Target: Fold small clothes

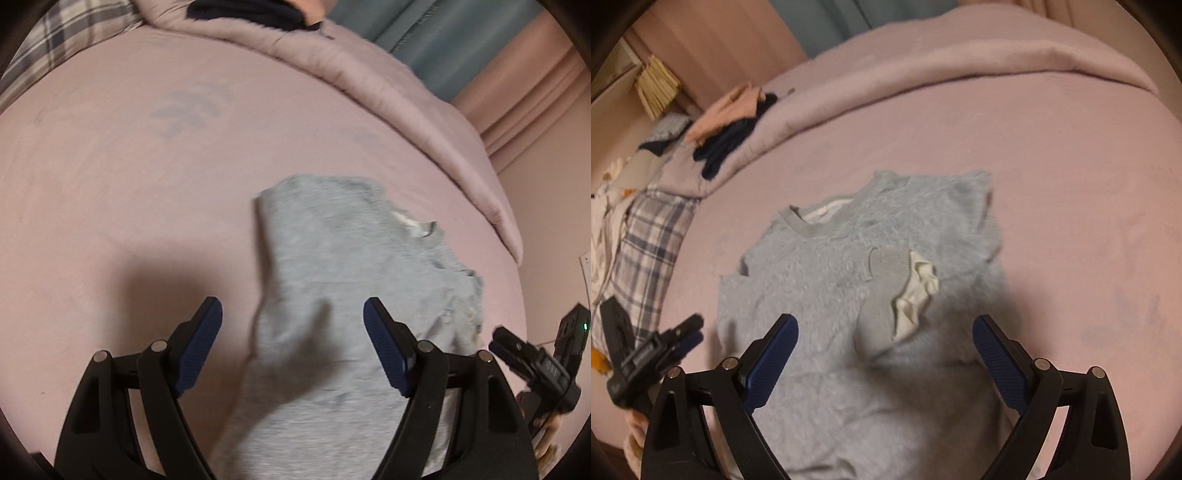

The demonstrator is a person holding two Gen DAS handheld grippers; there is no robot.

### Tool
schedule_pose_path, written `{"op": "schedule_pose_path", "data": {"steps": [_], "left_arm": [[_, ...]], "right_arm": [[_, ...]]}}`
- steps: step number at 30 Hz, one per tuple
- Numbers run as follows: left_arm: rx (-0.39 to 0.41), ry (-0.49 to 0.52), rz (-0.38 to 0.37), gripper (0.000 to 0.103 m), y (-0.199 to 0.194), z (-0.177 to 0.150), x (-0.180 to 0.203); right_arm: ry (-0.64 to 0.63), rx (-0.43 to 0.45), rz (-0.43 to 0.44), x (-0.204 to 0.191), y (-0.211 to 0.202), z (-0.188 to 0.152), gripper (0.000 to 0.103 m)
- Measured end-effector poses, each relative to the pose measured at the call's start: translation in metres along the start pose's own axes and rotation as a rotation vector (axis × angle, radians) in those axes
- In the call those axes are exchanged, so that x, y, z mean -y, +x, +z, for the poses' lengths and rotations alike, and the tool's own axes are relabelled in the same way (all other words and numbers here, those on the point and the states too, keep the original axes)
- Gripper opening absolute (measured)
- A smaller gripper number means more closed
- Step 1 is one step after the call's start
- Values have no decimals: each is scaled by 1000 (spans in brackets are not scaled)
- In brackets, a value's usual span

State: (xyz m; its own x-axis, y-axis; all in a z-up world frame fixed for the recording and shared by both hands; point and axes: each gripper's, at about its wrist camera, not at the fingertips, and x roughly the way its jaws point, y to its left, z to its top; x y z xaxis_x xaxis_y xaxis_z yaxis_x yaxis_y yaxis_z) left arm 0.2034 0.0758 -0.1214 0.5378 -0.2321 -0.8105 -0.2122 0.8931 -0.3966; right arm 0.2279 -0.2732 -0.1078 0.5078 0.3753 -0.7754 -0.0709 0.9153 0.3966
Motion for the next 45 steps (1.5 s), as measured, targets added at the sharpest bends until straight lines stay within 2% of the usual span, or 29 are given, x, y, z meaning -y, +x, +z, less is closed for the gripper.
{"op": "schedule_pose_path", "data": {"steps": [4,8,9,10,12,15,19,21,27,39,40,41,42,44,45], "left_arm": [[-31,-7,0,77,8,-4,-10],[-51,-10,4,77,17,-5,-15],[-53,-13,5,77,17,-5,-16],[-53,-15,5,77,17,-4,-17],[-51,-25,-1,77,19,-2,-18],[-53,-21,-4,76,22,0,-12],[-44,1,-14,75,23,4,0],[-45,17,-13,75,25,5,5],[-54,39,12,75,32,4,9],[-75,17,24,75,37,-6,-3],[-75,16,24,75,36,-6,-4],[-75,16,23,75,35,-7,-4],[-76,15,21,75,35,-7,-4],[-78,12,18,75,34,-8,-5],[-77,11,16,75,34,-9,-5]], "right_arm": [[5,-75,-49,-1,31,7,83],[26,-126,-79,7,54,3,48],[22,-116,-86,7,54,3,31],[9,-99,-97,6,51,3,20],[-9,-54,-96,4,37,4,12],[-18,9,-55,1,15,5,11],[-56,55,-85,-4,-9,9,11],[-97,43,-125,-6,-12,9,11],[-159,-51,-186,-13,9,15,11],[-40,-41,-11,-4,-11,23,12],[-42,-39,-11,-5,-11,22,13],[-39,-38,-19,-4,-12,21,20],[-29,-40,-27,-2,-11,20,33],[-3,-42,-35,4,-8,18,47],[9,-44,-31,7,-7,17,47]]}}
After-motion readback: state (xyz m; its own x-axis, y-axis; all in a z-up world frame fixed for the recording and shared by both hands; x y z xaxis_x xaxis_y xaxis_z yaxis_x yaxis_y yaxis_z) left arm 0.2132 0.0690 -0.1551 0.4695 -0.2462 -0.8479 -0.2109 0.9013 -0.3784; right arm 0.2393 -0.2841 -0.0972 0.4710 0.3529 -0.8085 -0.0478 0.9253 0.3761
